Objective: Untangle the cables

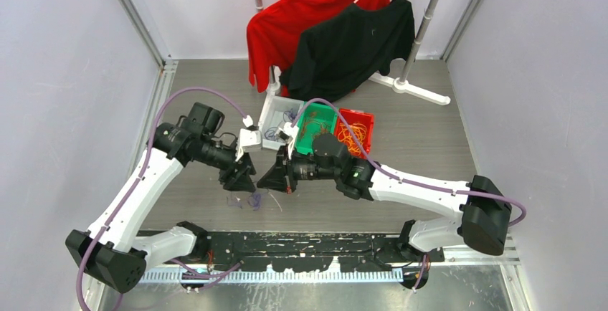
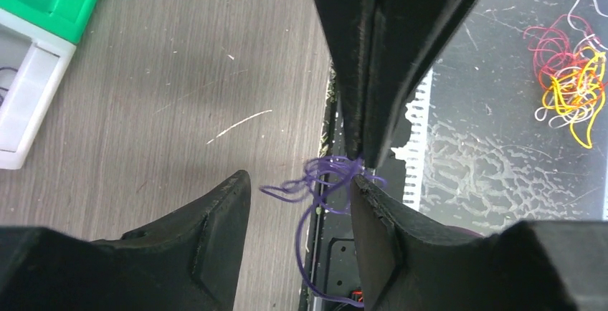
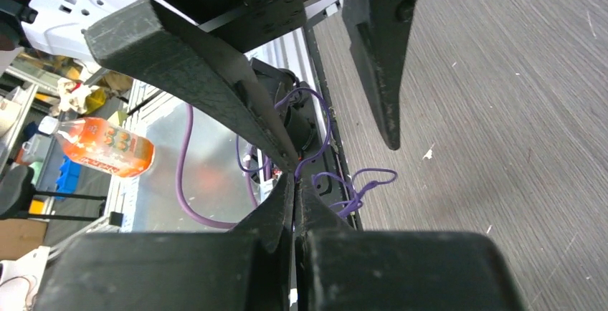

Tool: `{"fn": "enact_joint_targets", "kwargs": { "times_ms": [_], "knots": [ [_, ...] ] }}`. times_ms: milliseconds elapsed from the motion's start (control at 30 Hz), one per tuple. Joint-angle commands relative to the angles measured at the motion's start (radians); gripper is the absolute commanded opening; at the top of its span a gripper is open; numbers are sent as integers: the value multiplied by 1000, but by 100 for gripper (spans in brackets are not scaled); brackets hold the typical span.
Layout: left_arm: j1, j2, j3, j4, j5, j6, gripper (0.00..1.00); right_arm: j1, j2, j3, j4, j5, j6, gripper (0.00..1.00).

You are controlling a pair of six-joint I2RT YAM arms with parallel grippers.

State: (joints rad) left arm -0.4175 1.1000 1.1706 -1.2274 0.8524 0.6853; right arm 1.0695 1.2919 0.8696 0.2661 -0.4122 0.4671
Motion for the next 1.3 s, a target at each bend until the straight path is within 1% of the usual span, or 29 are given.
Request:
{"fn": "enact_joint_targets", "kwargs": {
  "times_ms": [0, 33, 67, 133, 167, 200, 267, 367, 433, 533, 733, 833, 900, 1100, 1267],
  "knots": [
    [-3, -18, -4, 62, -37, -17, 53, -1, 13, 57, 51, -56, 23, 1],
    [-3, -18, -3, 68, -40, -20, 51, -1, 14, 58, 49, -58, 25, 1],
    [-3, -18, -2, 67, -37, -21, 43, -1, 19, 59, 46, -59, 27, 1],
    [-3, -17, 5, 56, -18, -19, 14, -1, 23, 62, 44, -57, 29, 2],
    [-3, -18, 11, 48, -11, -16, 4, -2, 23, 62, 45, -56, 31, 3],
    [-3, -18, 20, 39, -7, -11, 0, -2, 23, 60, 49, -56, 33, 4],
    [-3, -17, 43, -3, -2, 11, 0, -2, 19, 49, 72, -56, 45, 7],
    [-3, -17, 78, -23, -2, 8, 0, -3, 5, 16, 152, -49, 78, 19],
    [-4, -18, 98, -15, -1, -21, 0, -2, -2, -10, 221, -30, 105, 29],
    [-3, -22, 115, 32, -3, -110, 0, -3, 10, -23, 301, -22, 140, 38],
    [-3, -32, 156, 82, -4, -248, 0, -3, 30, -50, 397, -20, 187, 39],
    [-4, -35, 185, 77, 6, -271, 0, -3, 33, -66, 431, -33, 187, 47],
    [-3, -37, 202, 75, 12, -286, 0, -2, 38, -67, 446, -43, 192, 48],
    [-3, -33, 246, 91, 27, -335, 0, 0, 83, -60, 489, -90, 233, 48],
    [-3, -28, 275, 83, 42, -345, 0, 0, 90, -72, 503, -82, 237, 47]
  ]
}}
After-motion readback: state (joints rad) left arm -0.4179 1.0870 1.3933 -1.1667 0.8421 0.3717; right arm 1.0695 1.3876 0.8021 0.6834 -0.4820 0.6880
